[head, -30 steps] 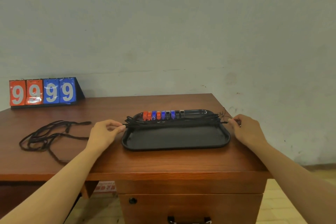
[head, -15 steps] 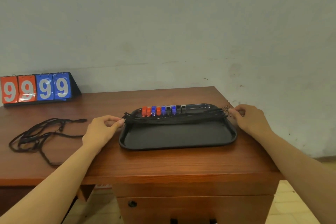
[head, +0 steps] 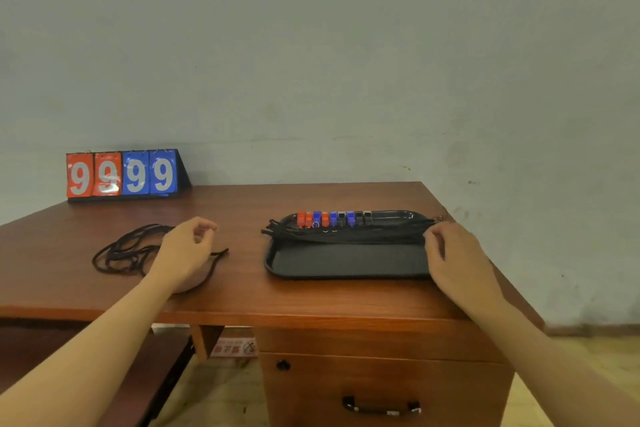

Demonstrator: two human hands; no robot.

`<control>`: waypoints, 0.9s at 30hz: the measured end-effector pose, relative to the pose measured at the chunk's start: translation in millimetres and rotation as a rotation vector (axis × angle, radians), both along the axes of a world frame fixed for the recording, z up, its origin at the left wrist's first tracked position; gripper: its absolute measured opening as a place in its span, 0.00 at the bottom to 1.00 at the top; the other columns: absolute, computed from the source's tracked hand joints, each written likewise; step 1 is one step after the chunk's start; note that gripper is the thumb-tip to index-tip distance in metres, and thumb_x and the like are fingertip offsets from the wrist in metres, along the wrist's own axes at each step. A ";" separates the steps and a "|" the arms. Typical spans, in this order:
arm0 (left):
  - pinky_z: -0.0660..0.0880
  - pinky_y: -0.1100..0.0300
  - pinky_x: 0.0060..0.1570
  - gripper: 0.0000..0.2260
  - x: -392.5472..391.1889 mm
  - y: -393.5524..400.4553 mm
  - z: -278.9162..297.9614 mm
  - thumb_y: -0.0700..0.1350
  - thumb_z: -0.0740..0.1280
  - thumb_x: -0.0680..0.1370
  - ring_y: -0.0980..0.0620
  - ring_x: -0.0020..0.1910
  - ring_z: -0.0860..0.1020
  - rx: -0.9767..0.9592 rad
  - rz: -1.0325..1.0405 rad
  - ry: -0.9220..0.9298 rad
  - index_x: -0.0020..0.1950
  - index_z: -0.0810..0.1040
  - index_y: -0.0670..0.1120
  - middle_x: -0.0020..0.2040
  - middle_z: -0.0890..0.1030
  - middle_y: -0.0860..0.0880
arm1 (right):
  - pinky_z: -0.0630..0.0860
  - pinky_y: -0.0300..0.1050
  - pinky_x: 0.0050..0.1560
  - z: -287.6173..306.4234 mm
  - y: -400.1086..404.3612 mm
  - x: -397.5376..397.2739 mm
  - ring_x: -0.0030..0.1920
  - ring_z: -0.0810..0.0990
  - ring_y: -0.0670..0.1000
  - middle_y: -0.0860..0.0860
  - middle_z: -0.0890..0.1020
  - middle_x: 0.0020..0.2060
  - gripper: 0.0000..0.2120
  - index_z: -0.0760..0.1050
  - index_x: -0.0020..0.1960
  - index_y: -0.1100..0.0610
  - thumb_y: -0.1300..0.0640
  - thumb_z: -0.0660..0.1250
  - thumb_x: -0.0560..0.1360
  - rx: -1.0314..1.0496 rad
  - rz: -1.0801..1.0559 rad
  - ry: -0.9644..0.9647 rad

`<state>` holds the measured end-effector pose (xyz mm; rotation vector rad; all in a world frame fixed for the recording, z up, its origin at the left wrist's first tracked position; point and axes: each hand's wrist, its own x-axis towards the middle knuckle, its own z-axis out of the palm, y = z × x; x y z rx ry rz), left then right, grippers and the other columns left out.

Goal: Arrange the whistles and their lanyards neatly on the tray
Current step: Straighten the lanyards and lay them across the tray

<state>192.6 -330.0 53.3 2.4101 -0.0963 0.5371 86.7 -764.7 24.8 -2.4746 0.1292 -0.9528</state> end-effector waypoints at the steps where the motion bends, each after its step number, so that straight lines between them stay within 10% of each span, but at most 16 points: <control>1: 0.72 0.57 0.51 0.08 -2.1 9.2 -0.7 0.45 0.65 0.82 0.53 0.51 0.77 0.011 0.029 0.010 0.60 0.80 0.49 0.55 0.81 0.49 | 0.76 0.43 0.48 -1.4 10.9 -3.1 0.48 0.76 0.45 0.46 0.77 0.47 0.08 0.75 0.54 0.49 0.50 0.58 0.83 -0.067 0.011 0.005; 14: 0.75 0.43 0.61 0.11 14.7 51.2 -6.2 0.49 0.65 0.81 0.40 0.62 0.74 0.359 0.161 0.073 0.63 0.78 0.51 0.62 0.76 0.45 | 0.71 0.48 0.54 -10.0 64.1 5.5 0.55 0.72 0.49 0.47 0.75 0.54 0.13 0.73 0.60 0.48 0.46 0.54 0.82 -0.406 -0.032 0.094; 21: 0.70 0.39 0.67 0.22 29.6 103.6 -5.0 0.53 0.65 0.81 0.34 0.69 0.67 0.312 0.470 0.380 0.70 0.69 0.42 0.70 0.69 0.35 | 0.71 0.49 0.54 -12.5 66.2 10.5 0.54 0.71 0.49 0.46 0.75 0.53 0.15 0.73 0.61 0.47 0.44 0.52 0.81 -0.446 -0.004 0.130; 27: 0.74 0.46 0.64 0.16 27.0 99.2 -19.6 0.48 0.70 0.80 0.40 0.64 0.77 0.177 0.308 0.239 0.65 0.79 0.42 0.65 0.80 0.40 | 0.72 0.50 0.54 -12.8 66.4 10.9 0.54 0.72 0.49 0.47 0.75 0.52 0.15 0.73 0.59 0.48 0.44 0.52 0.81 -0.442 0.012 0.140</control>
